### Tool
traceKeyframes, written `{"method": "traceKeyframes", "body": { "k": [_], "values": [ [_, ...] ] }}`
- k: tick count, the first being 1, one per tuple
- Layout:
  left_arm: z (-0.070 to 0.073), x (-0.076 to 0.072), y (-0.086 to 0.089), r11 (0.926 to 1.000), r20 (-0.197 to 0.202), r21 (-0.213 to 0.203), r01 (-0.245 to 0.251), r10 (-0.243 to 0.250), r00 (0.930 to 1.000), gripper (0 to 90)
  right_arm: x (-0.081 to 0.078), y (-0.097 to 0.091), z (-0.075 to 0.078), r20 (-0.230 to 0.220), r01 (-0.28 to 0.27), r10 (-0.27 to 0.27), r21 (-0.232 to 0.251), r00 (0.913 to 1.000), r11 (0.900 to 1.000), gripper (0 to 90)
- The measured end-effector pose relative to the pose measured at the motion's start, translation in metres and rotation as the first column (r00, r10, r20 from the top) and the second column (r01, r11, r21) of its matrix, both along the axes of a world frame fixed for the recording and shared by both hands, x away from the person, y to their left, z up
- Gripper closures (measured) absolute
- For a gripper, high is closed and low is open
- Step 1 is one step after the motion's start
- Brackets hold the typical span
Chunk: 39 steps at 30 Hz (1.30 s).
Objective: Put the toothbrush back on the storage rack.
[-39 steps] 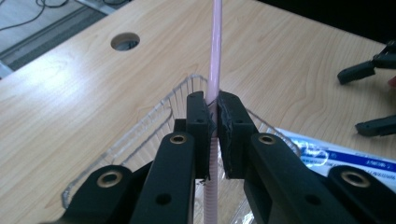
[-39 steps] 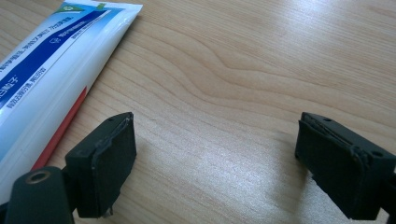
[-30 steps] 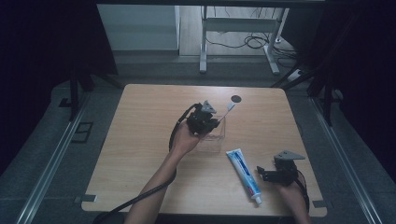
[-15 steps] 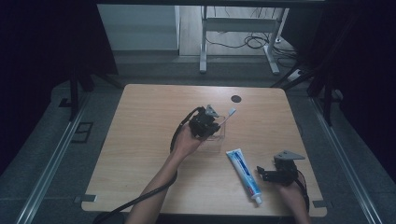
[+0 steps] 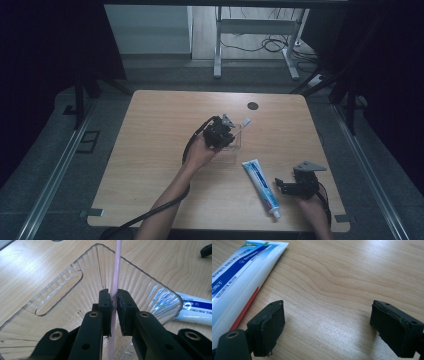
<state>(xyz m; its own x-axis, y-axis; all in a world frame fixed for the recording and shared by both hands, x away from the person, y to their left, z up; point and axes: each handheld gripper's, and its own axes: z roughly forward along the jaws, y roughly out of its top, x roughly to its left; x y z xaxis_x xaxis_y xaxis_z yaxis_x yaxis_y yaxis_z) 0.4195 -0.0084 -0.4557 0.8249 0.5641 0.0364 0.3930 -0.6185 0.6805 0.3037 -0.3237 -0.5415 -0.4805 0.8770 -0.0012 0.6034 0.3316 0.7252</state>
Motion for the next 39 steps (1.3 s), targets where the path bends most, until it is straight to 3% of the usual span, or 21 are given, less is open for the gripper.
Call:
{"method": "traceKeyframes", "body": {
  "k": [10,18,23,30,39],
  "values": [
    [0.004,0.0,0.003,0.9999,0.017,-0.014,-0.008,0.008,0.9998,73.8,0.0,0.0,0.0,0.0,0.0,0.0,0.0,1.0,1.0,12.3],
    [0.014,-0.004,0.008,0.9982,0.054,-0.055,-0.023,0.026,0.9982,53.1,0.0,0.0,0.0,0.0,0.0,0.0,0.0,1.0,1.0,12.3],
    [0.021,-0.008,0.015,0.9953,0.066,-0.092,-0.03,0.036,0.9972,46.0,0.0,0.0,0.0,0.0,0.0,0.0,0.0,1.0,1.0,12.3],
    [0.028,-0.01,0.029,0.9886,0.033,-0.147,-0.033,0.038,0.9987,34.4,0.0,0.0,0.0,0.0,0.0,0.0,0.0,1.0,1.0,12.3],
    [0.032,-0.015,0.043,0.981,-0.003,-0.187,-0.051,0.052,0.9987,20.2,0.0,0.0,0.0,0.0,0.001,-0.001,0.0,1.0,1.0,12.4]
  ]
}}
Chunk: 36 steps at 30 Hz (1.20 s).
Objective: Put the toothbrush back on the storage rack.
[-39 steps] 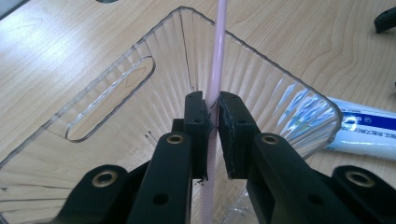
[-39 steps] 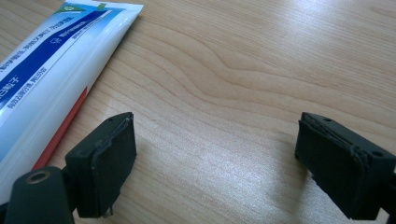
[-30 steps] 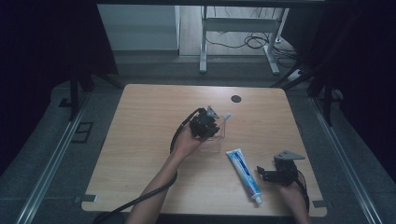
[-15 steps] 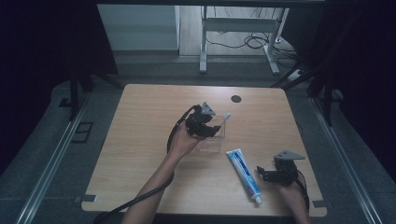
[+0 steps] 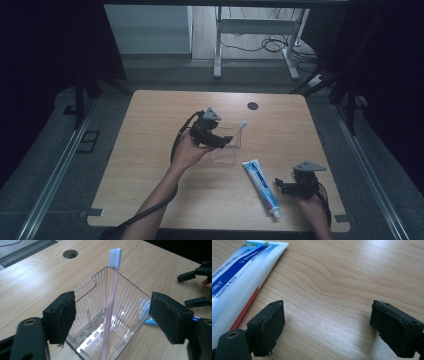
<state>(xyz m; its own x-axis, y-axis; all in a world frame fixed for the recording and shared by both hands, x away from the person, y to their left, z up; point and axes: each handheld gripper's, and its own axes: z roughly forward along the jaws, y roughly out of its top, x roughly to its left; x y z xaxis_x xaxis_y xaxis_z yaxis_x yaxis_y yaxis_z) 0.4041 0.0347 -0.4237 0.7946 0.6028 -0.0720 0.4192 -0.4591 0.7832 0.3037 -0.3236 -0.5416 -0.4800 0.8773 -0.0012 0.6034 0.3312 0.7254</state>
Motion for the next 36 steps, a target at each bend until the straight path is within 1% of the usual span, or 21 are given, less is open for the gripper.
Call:
{"method": "traceKeyframes", "body": {
  "k": [4,6,10,16,19,24,30,36],
  "values": [
    [0.002,-0.003,0.008,0.9996,-0.01,-0.026,-0.008,0.007,0.9999,16.4,0.0,0.0,0.0,0.0,0.0,0.0,0.0,1.0,1.0,12.3],
    [0.002,-0.005,0.012,0.9995,-0.011,-0.029,-0.013,0.013,0.9999,15.2,0.0,0.0,0.0,0.0,0.0,0.0,0.0,1.0,1.0,12.4],
    [0.003,-0.008,0.02,0.9985,-0.016,-0.049,-0.023,0.022,0.9996,14.5,0.0,0.0,0.0,0.0,0.0,0.0,0.0,1.0,1.0,12.3],
    [0.002,-0.014,0.03,0.9979,-0.019,-0.061,-0.021,0.02,0.9996,14.0,0.0,0.0,0.0,0.0,0.0,0.0,0.0,1.0,1.0,12.4],
    [-0.001,-0.018,0.035,0.9976,-0.022,-0.066,-0.023,0.021,0.9995,13.8,0.0,0.0,0.0,0.0,0.0,0.0,0.0,1.0,1.0,12.4],
    [-0.007,-0.022,0.044,0.9968,-0.041,-0.077,-0.021,0.018,0.999,13.5,0.0,0.0,0.0,-0.001,0.0,0.0,0.0,1.0,1.0,12.4],
    [-0.015,-0.027,0.05,0.9962,-0.056,-0.084,-0.024,0.02,0.9983,13.2,0.0,0.0,0.0,0.0,0.0,0.0,0.0,1.0,1.0,12.4],
    [-0.021,-0.032,0.055,0.9968,-0.041,-0.076,-0.024,0.021,0.9989,13.1,0.0,0.0,0.0,-0.001,0.0,0.0,0.0,1.0,1.0,12.4]
  ]
}}
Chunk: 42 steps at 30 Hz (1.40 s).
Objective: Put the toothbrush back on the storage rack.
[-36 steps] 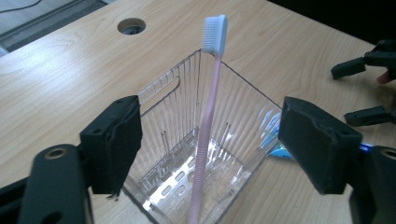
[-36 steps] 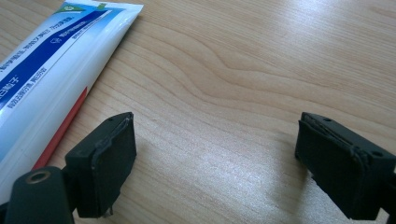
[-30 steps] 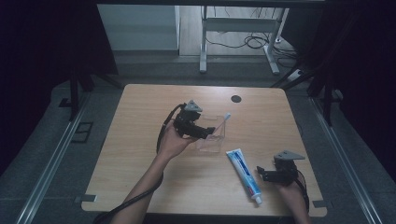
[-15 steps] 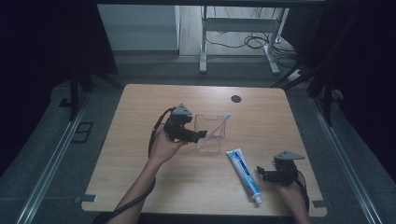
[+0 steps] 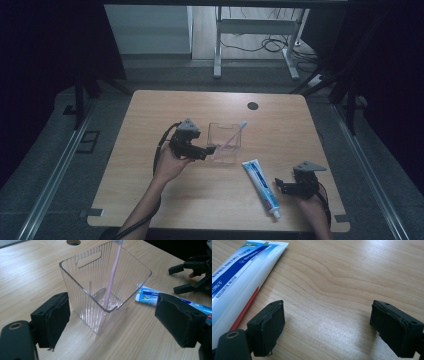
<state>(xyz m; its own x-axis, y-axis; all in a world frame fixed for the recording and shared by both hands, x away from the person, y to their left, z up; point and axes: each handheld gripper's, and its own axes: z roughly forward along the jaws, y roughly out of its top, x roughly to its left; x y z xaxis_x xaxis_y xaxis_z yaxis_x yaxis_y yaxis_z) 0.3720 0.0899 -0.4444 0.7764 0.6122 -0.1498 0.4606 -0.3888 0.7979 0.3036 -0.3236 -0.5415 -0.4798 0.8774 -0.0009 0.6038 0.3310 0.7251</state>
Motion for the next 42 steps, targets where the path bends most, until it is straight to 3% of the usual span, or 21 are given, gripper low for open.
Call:
{"method": "traceKeyframes", "body": {
  "k": [18,28,42],
  "values": [
    [-0.021,-0.019,0.014,0.9997,0.035,0.012,-0.021,0.02,0.9992,12.5,0.0,0.0,0.0,-0.001,-0.001,0.001,0.0,1.0,1.0,12.4],
    [-0.038,-0.028,0.025,0.9991,0.013,0.014,-0.04,0.04,0.9991,9.4,0.0,0.0,0.0,0.0,-0.001,0.001,-0.001,1.0,1.0,12.4],
    [-0.057,-0.046,0.03,0.9946,0.026,0.091,-0.049,0.047,0.9986,2.2,0.0,0.0,0.0,-0.001,-0.001,0.001,0.0,1.0,1.0,12.4]
  ]
}}
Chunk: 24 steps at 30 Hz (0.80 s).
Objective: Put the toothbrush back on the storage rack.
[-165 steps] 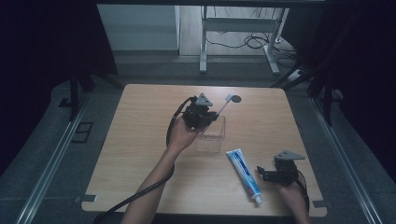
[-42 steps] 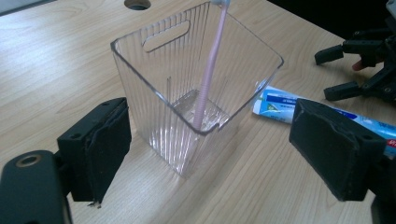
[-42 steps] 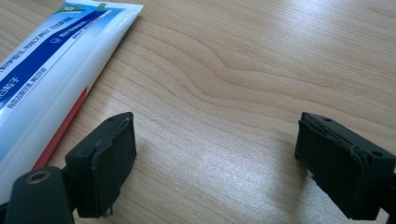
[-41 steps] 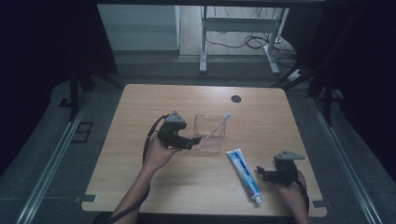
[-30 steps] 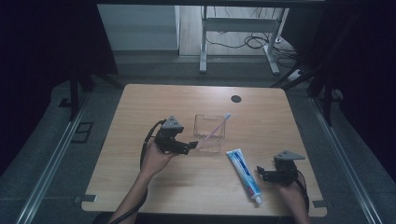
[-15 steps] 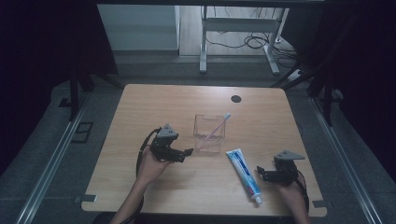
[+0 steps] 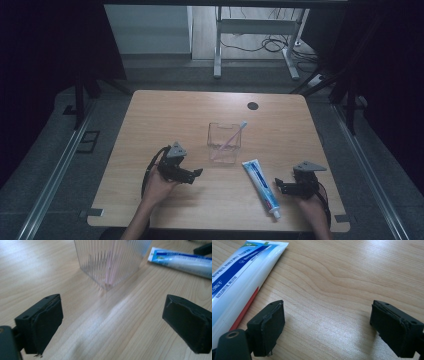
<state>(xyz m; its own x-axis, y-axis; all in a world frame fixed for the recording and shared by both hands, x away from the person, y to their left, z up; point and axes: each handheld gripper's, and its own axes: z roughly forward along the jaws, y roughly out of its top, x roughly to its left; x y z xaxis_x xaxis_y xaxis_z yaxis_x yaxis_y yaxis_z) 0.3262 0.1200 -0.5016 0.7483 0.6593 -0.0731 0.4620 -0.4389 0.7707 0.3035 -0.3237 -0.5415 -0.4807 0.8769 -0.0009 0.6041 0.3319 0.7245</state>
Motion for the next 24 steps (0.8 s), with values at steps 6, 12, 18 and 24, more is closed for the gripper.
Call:
{"method": "traceKeyframes", "body": {
  "k": [6,12,18,24],
  "values": [
    [-0.012,-0.006,0.001,0.9999,-0.022,0.01,-0.001,0.001,0.9998,0.0,0.0,0.0,0.0,0.0,0.0,0.001,0.0,1.0,1.0,12.4],
    [-0.022,-0.011,0.002,0.9993,-0.032,0.036,0.0,0.001,0.9995,0.0,0.0,0.0,0.0,0.002,-0.001,0.001,0.0,1.0,1.0,12.4],
    [-0.03,-0.015,0.002,0.9976,-0.039,0.069,0.007,-0.005,0.9992,0.0,0.0,0.0,0.0,0.001,0.0,0.0,-0.001,1.0,1.0,12.5],
    [-0.04,-0.016,0.001,0.9913,-0.068,0.13,0.015,-0.006,0.9977,0.0,0.0,0.0,0.0,0.003,0.001,-0.001,0.0,1.0,1.0,12.5]
  ]
}}
